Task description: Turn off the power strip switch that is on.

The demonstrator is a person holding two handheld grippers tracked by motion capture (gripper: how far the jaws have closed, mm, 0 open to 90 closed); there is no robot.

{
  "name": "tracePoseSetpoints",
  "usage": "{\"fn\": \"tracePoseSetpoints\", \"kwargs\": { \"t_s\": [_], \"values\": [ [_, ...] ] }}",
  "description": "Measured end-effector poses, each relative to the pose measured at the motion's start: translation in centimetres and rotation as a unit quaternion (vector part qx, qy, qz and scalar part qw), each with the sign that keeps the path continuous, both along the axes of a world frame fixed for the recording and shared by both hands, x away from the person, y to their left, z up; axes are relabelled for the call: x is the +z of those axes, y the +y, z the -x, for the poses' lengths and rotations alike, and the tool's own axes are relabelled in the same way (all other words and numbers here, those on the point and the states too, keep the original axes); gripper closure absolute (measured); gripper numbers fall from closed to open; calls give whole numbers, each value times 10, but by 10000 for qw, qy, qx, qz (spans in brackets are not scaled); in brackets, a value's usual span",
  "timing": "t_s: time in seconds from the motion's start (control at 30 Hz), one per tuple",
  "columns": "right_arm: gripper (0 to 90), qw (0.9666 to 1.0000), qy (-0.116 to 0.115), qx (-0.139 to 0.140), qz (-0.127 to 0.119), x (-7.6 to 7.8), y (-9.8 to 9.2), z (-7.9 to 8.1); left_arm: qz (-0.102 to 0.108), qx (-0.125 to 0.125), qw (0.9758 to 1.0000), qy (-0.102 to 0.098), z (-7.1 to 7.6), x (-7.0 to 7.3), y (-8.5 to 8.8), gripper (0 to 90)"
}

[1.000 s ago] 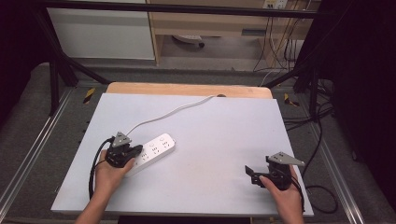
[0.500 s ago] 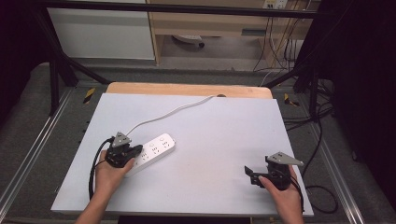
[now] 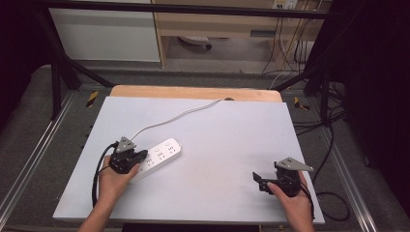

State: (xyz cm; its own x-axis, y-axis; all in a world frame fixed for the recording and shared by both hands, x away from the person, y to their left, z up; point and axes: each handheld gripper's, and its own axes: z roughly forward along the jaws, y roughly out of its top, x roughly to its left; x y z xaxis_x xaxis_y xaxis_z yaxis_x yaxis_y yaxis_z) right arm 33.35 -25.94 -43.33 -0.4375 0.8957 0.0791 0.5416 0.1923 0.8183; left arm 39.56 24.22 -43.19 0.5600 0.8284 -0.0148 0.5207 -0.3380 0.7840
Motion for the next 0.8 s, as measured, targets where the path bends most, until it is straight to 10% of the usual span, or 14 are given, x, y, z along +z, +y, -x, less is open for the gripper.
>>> {"fn": "tracePoseSetpoints", "kwargs": {
  "t_s": [0.8],
  "values": [
    [54,10000,19,-16,-20,-1,1,0,148,5,9999,-84,1,1,3,900]
  ]
}}
